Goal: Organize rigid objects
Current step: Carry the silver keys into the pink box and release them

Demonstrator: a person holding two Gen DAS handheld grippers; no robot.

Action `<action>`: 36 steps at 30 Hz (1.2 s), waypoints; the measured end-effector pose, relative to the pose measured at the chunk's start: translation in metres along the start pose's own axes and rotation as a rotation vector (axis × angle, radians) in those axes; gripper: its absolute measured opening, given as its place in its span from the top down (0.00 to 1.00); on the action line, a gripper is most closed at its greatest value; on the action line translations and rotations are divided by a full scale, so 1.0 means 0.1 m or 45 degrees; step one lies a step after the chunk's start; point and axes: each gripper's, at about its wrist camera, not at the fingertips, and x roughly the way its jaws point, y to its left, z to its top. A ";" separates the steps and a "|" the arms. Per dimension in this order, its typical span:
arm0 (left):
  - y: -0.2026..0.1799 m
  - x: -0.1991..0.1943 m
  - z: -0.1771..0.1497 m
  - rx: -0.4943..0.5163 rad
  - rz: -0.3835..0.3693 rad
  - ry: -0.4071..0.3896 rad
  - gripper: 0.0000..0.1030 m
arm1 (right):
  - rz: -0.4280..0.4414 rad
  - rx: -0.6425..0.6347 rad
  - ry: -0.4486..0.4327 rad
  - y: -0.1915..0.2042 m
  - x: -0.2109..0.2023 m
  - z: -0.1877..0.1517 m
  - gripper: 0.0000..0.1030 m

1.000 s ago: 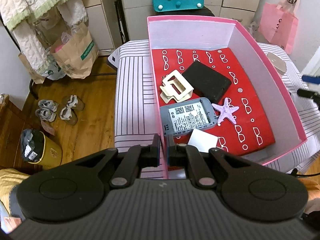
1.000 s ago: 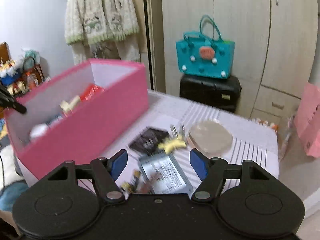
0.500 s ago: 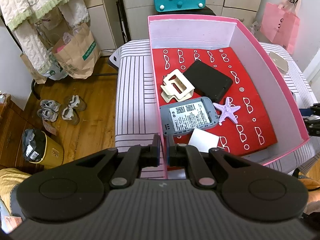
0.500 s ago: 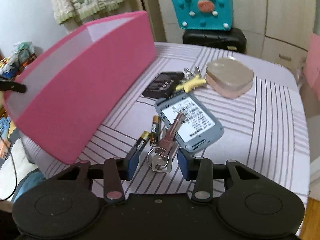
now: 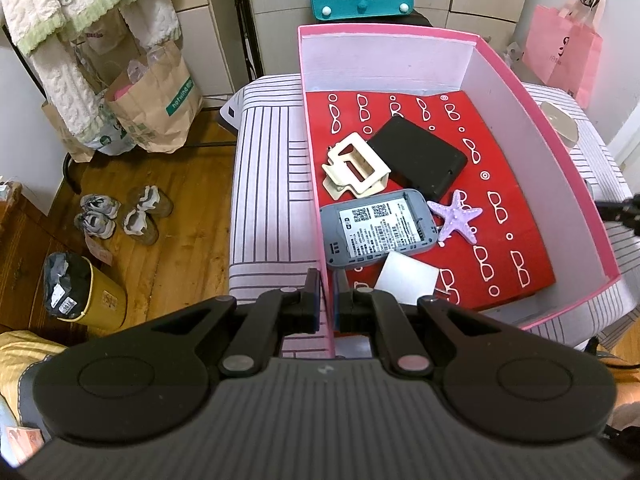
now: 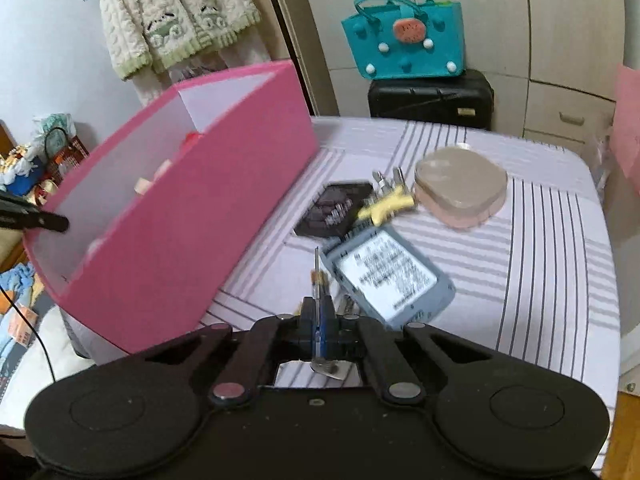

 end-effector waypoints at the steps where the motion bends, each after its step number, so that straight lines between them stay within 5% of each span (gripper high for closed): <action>1: 0.00 0.00 0.00 0.003 0.001 -0.001 0.95 | 0.004 -0.011 -0.005 0.03 -0.04 0.05 0.97; 12: 0.02 0.02 0.00 0.017 -0.012 0.000 0.95 | 0.032 -0.184 -0.142 0.48 -0.49 0.64 0.97; 20: -0.01 0.04 0.01 0.046 -0.005 0.005 0.95 | 0.156 -0.311 -0.231 0.92 -0.59 1.21 0.97; 26: -0.01 0.05 0.01 0.061 -0.011 0.011 0.95 | 0.213 -0.360 -0.134 1.19 -0.13 1.47 0.97; 36: 0.00 0.05 0.03 0.046 -0.028 0.021 0.94 | 0.066 -0.380 0.034 1.16 0.79 1.45 0.97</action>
